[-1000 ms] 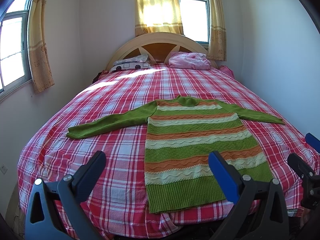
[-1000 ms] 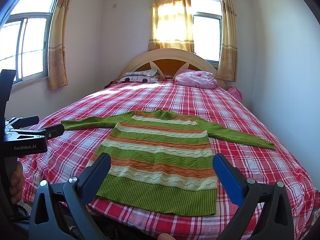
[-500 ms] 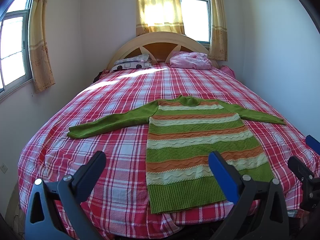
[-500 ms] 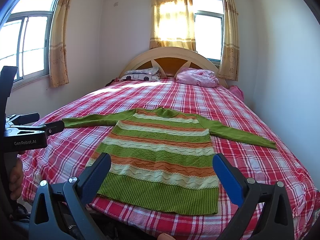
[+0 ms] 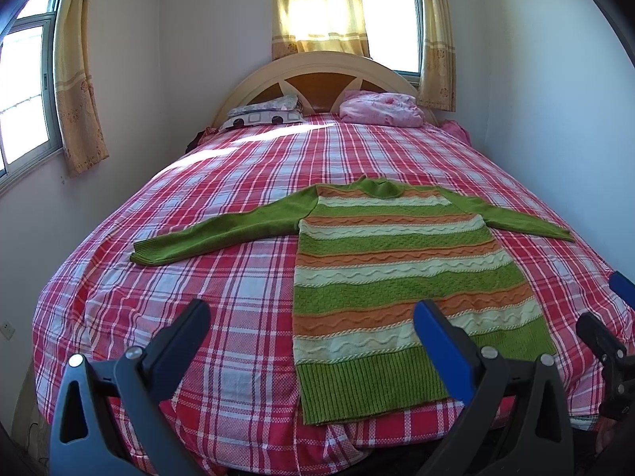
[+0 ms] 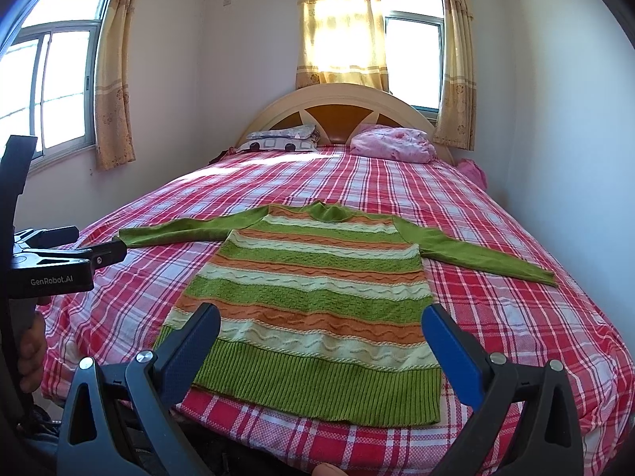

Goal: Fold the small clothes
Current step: 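Move the right gripper to the sleeve cuff and close on it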

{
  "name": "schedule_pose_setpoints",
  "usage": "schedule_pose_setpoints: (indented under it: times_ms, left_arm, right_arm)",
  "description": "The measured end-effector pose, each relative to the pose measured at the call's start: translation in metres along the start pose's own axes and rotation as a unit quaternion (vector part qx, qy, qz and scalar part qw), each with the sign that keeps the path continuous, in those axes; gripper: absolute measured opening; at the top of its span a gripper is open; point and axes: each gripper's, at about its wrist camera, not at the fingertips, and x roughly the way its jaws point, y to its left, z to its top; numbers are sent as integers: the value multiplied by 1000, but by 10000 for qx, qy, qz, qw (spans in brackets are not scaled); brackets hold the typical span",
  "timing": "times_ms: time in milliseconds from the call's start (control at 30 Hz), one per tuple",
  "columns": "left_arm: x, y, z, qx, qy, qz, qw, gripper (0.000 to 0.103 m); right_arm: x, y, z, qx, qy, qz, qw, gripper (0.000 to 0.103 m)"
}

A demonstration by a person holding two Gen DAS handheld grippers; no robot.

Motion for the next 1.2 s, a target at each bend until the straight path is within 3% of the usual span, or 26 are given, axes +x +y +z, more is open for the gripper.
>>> schedule_pose_setpoints:
  times_ms: [133,533,700,933,1200]
  left_arm:
    - [18,-4,-2,169,132,63,9998,103]
    - [96,-8,9,335,674,319,9967,103]
    - [127,-15,25,364,516,406,9972,103]
    - [182,-29,44,328,446,485,9973,103]
    - [242,-38,58,198,604,676,9957,103]
  right_arm:
    - [21,-14,-5,167,124,145,9997,102]
    - [106,-86,-4,706,562,-331,9954,102]
    - [141,-137,-4,1132,729,-657,9887,102]
    - [171,-230,-6,1973,920,-1120,9696,102]
    - [191,-357,-13,3170,1059,-1712,9268,100]
